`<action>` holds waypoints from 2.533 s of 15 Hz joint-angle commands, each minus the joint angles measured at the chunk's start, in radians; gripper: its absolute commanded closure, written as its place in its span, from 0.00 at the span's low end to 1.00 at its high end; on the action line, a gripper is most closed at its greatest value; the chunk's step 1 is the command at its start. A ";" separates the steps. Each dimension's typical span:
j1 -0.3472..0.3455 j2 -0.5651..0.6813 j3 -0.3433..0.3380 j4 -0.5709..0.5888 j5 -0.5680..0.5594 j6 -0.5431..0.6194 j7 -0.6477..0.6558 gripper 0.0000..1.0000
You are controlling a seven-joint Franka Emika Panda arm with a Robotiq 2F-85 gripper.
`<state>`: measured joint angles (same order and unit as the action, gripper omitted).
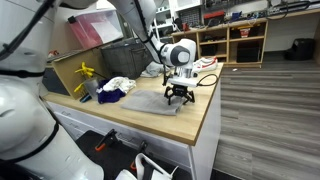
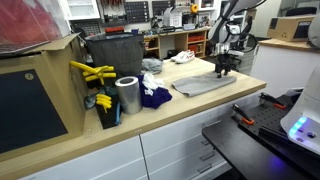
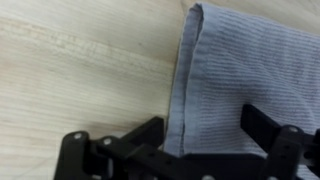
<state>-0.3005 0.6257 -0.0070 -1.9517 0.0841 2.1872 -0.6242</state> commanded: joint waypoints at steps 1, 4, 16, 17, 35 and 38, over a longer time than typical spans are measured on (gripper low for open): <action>0.007 -0.025 0.013 -0.044 0.009 0.011 0.012 0.40; 0.008 -0.038 0.027 -0.067 0.015 0.013 0.003 0.64; 0.050 -0.207 0.011 -0.177 -0.008 0.079 0.054 1.00; 0.063 -0.226 0.007 -0.190 -0.018 0.094 0.074 1.00; 0.246 -0.333 0.006 -0.285 -0.180 0.129 0.411 1.00; 0.275 -0.311 0.020 -0.270 -0.168 0.127 0.465 1.00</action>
<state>-0.0560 0.3206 0.0053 -2.2125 -0.0880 2.3088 -0.2230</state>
